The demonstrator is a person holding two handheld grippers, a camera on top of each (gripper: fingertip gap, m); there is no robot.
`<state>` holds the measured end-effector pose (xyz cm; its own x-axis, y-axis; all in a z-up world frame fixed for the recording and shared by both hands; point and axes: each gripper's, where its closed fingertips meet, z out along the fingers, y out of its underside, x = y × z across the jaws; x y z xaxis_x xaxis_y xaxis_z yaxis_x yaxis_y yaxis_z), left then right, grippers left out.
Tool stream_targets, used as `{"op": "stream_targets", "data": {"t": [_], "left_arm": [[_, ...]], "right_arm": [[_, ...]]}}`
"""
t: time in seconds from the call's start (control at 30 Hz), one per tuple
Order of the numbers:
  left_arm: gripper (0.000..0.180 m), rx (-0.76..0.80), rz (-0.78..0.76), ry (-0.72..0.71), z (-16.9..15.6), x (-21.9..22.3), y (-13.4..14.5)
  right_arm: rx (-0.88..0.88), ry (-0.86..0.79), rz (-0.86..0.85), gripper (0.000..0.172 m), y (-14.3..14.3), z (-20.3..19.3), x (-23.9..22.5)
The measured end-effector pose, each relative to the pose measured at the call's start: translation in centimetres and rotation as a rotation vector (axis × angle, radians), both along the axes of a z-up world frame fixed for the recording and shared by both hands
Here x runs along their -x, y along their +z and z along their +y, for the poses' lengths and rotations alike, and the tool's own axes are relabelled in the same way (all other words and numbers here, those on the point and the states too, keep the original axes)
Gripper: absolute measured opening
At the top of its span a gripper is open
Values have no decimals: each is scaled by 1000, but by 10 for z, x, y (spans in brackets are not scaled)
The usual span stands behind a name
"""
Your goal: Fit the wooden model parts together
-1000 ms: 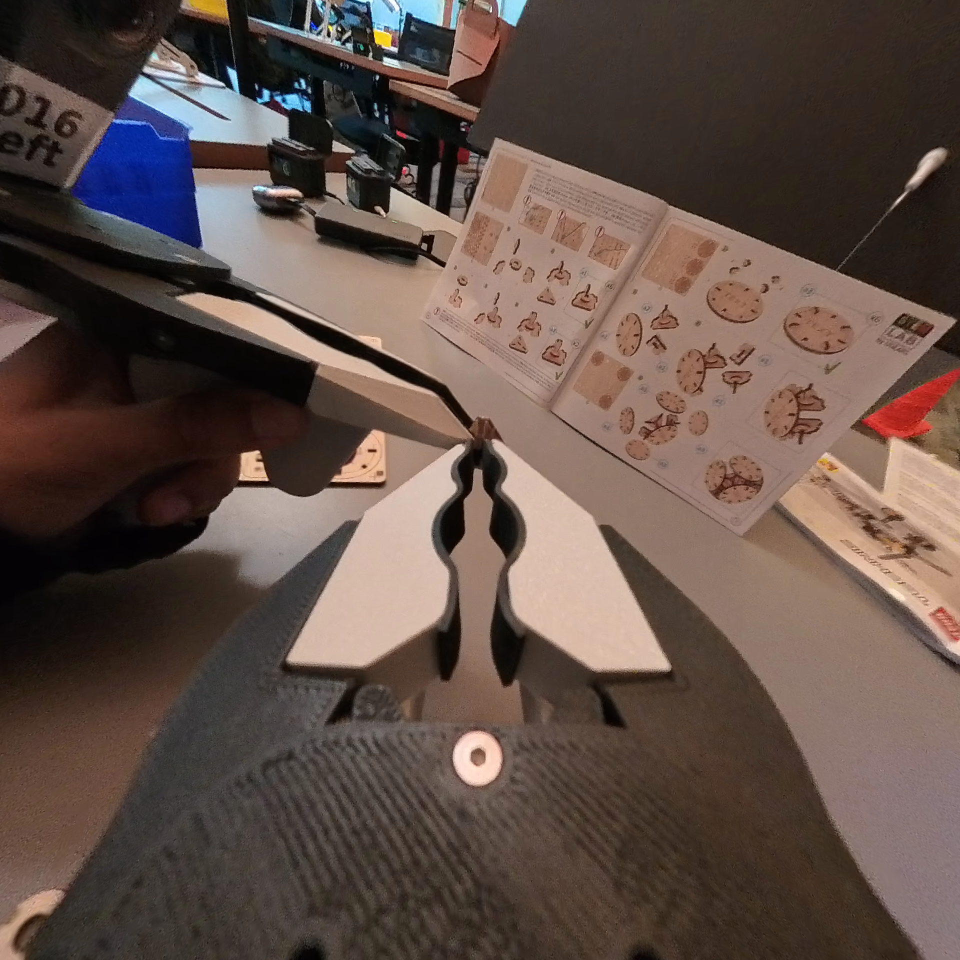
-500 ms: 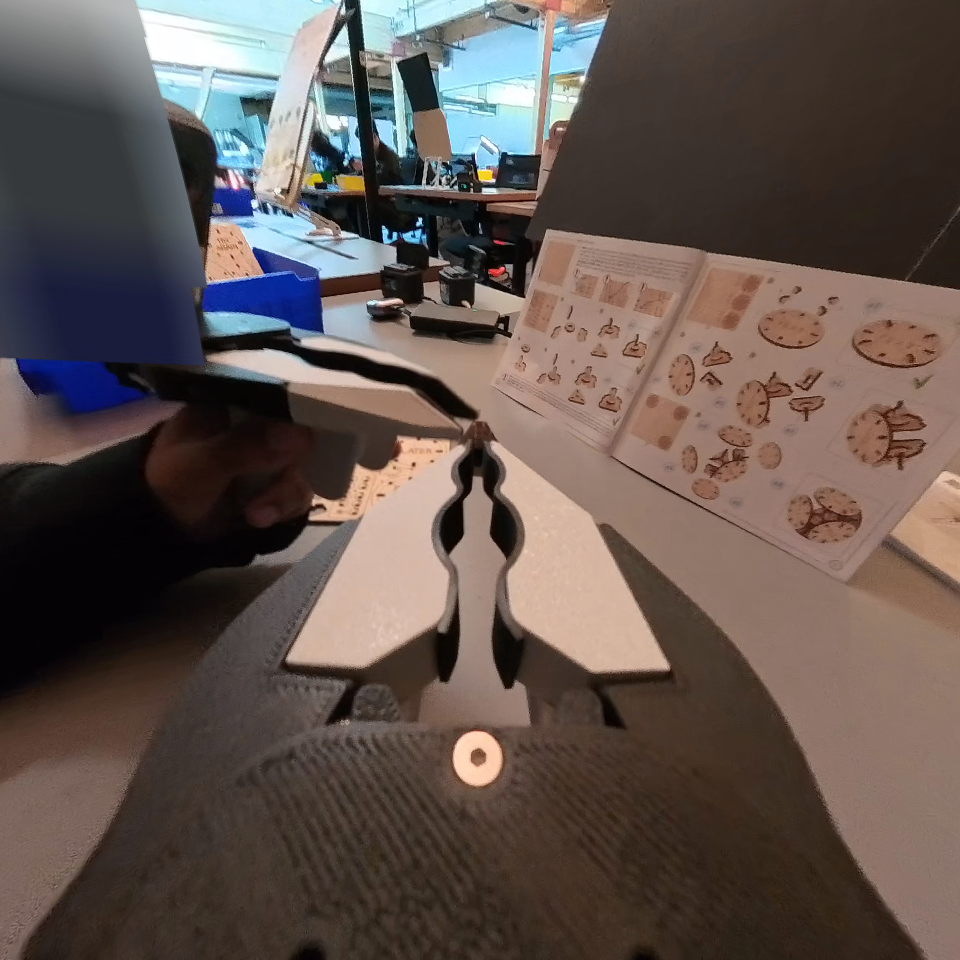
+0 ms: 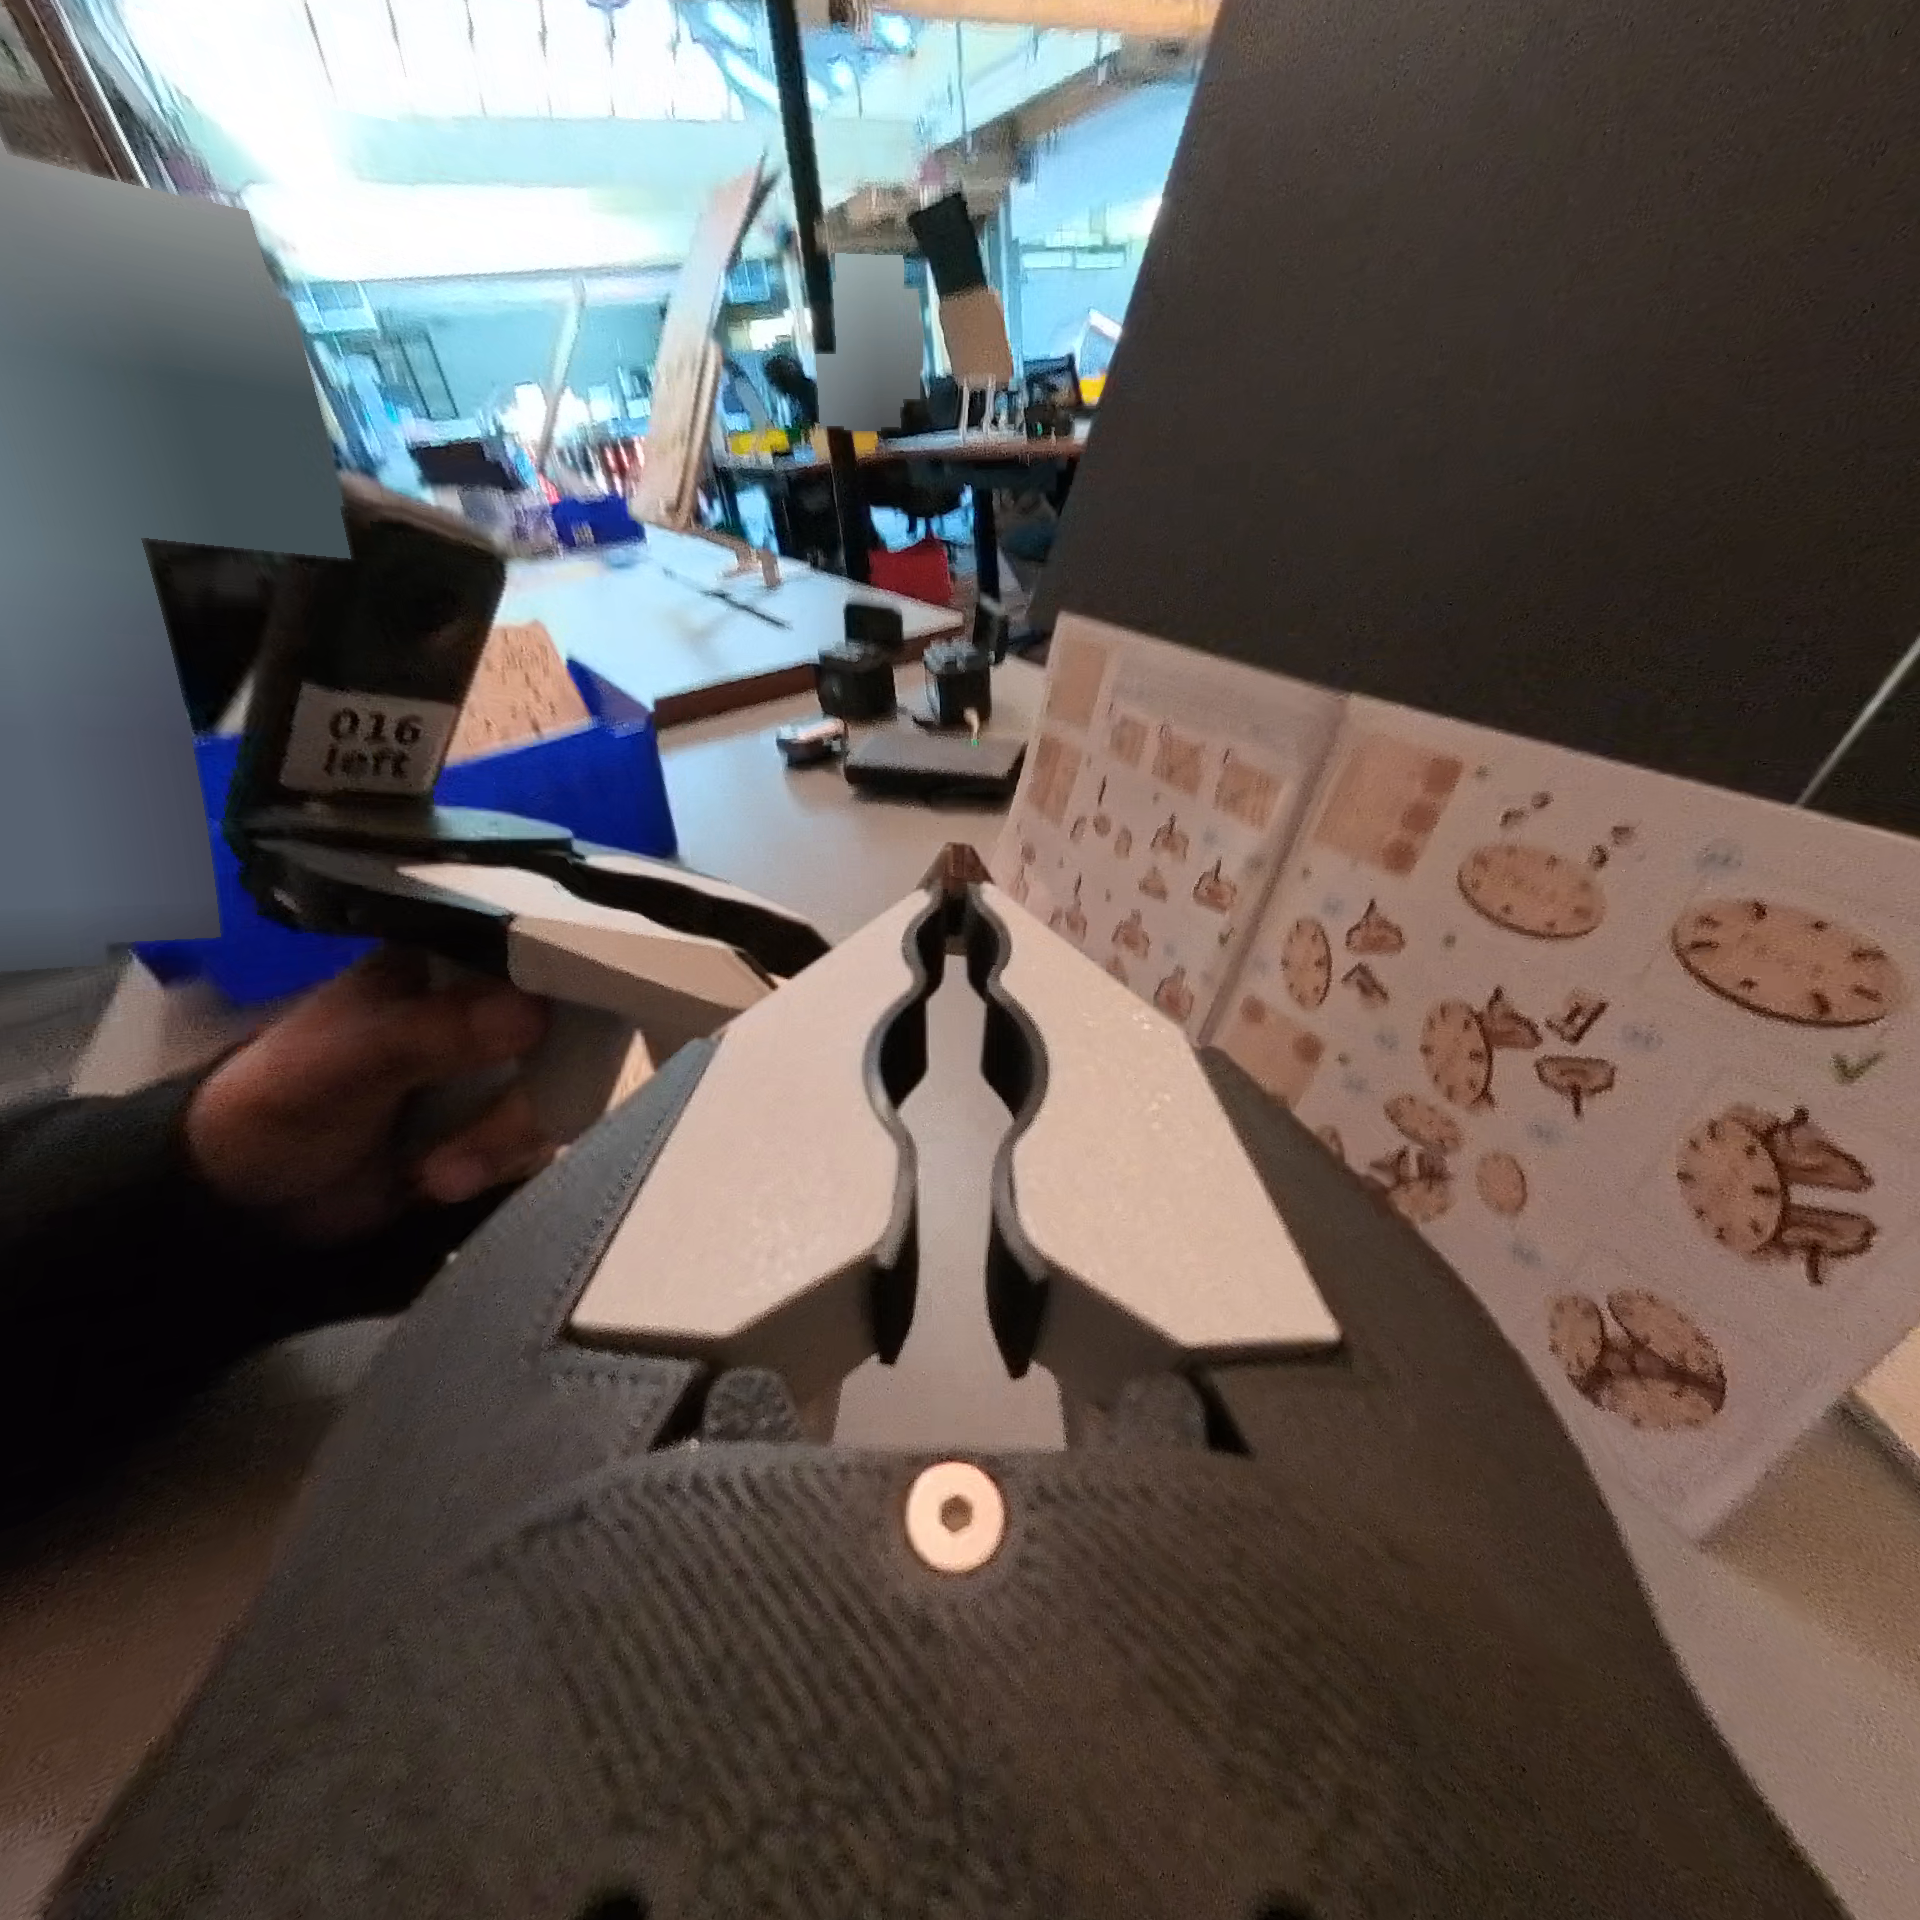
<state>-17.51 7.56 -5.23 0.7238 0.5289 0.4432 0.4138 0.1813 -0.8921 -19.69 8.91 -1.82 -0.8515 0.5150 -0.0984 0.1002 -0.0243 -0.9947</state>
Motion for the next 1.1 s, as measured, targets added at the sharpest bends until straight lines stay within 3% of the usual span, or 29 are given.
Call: {"op": "stream_targets", "data": {"t": [0.07,0.17,0.33,0.47,0.57,0.7,1.1], "left_arm": [[30,58,76,12,-1,16,5],[34,91,114,8,-7,27,-7],[43,-44,30,-164,2,-3,-17],[60,-49,23,-295,10,-14,-22],[70,-72,64,-401,16,-30,-14],[66,-11,177,-524,27,-57,-12],[30,50,221,-498,33,-57,-20]], "right_arm": [[42,-35,-12,0,-2,8,13],[44,25,-144,0,-30,9,11],[77,248,-435,0,-64,4,-12],[155,465,-637,0,-72,-5,-39],[259,608,-689,0,-56,-5,-55],[355,699,-732,0,-41,1,-62],[424,790,-918,0,-53,3,-66]]}}
